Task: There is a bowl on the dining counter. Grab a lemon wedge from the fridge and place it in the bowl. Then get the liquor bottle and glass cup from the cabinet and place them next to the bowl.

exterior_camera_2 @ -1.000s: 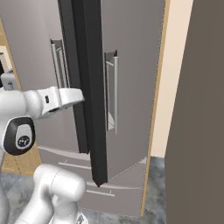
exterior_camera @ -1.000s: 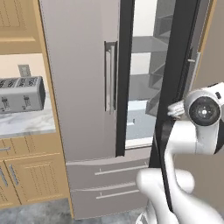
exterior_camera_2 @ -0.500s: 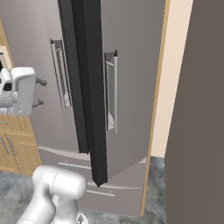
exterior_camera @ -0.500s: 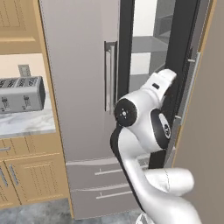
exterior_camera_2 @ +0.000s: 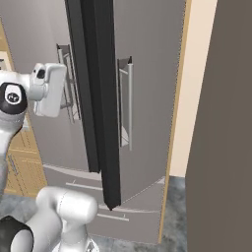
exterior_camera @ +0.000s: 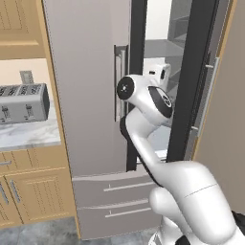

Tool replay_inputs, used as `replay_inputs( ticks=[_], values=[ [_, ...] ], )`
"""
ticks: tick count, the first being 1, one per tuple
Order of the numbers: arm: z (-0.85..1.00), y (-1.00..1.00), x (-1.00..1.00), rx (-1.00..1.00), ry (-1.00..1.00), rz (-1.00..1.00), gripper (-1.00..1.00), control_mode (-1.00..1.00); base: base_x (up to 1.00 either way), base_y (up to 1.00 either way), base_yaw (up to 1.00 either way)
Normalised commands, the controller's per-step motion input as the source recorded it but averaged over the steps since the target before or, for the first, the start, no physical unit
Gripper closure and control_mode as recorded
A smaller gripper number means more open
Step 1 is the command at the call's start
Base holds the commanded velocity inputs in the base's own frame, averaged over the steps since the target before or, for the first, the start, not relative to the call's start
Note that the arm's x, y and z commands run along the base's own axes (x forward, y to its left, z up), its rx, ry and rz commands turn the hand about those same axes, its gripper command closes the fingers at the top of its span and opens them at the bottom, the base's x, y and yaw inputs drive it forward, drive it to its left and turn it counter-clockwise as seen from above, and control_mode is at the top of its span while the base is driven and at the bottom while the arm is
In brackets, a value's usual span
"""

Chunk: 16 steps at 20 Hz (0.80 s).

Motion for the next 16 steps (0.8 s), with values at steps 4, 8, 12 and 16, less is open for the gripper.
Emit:
replay_inputs(
  ticks=[4,8,12,16],
  values=[
    [0.00,-0.01,0.88,-0.09,0.11,0.00,-1.00,-1.00,0.00,0.00,0.00],
    [0.00,-0.05,0.84,-0.04,0.20,0.00,-1.00,-1.00,0.00,0.00,0.00],
    [0.00,-0.46,0.82,0.00,0.15,0.00,-1.00,-1.00,0.00,0.00,0.00],
    [-0.01,-0.57,0.47,0.00,0.08,0.00,-1.00,-1.00,0.00,0.00,0.00]
  ],
)
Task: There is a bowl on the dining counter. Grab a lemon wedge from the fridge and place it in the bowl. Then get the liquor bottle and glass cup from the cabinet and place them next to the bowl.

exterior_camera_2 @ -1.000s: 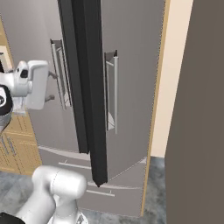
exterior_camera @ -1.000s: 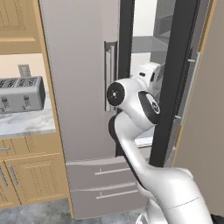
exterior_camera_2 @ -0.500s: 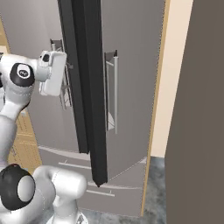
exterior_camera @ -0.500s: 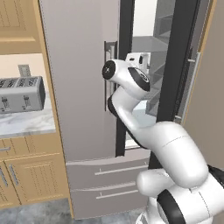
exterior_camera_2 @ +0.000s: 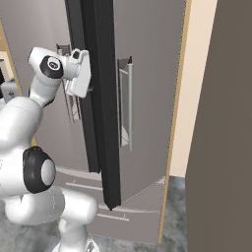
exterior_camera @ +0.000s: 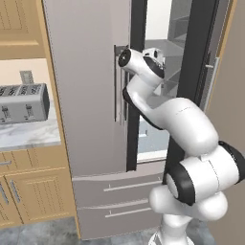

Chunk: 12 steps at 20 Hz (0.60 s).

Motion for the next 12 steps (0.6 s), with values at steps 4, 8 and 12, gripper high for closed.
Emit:
replay_inputs(
  ticks=[4,8,12],
  values=[
    [0.00,-0.64,0.01,0.00,0.00,-0.01,-1.00,-1.00,0.00,0.00,0.00],
    [0.00,-0.92,-0.12,0.04,0.00,-0.01,-1.00,-1.00,0.00,0.00,0.00],
    [0.00,-1.00,-0.31,0.09,0.00,-0.02,-1.00,-1.00,0.00,0.00,0.00]
  ],
)
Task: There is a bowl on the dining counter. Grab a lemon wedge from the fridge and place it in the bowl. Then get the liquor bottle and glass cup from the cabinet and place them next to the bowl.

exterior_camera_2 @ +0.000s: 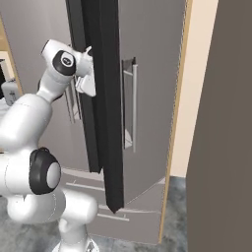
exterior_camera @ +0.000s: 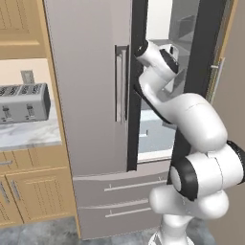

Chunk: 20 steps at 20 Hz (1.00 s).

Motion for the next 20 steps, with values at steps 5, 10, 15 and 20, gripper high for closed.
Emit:
replay_inputs(
  ticks=[5,10,15,20],
  values=[
    [0.00,-1.00,-0.50,0.12,0.00,-0.03,-1.00,-1.00,0.00,0.00,0.00],
    [0.00,-1.00,-0.60,0.18,-0.01,-0.07,-1.00,-1.00,0.00,0.00,0.00],
    [0.00,-1.00,-0.51,0.20,-0.09,-0.10,-1.00,-1.00,0.00,0.00,0.00],
    [0.00,-1.00,0.07,0.21,-0.03,-0.18,-1.00,-1.00,0.00,0.00,0.00]
  ],
)
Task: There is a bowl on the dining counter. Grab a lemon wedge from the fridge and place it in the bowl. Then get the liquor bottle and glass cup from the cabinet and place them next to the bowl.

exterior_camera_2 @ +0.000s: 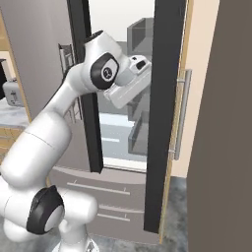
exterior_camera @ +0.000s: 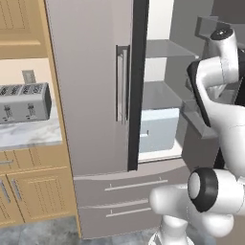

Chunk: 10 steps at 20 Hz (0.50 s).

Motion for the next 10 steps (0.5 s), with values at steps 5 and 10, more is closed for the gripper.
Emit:
replay_inputs(
  ticks=[5,10],
  values=[
    [0.00,-0.95,0.00,0.23,-0.07,-0.15,-1.00,-1.00,0.00,0.00,0.00],
    [-0.05,-0.06,-0.27,0.15,-0.24,-0.15,-1.00,-1.00,0.00,0.00,0.00]
  ],
)
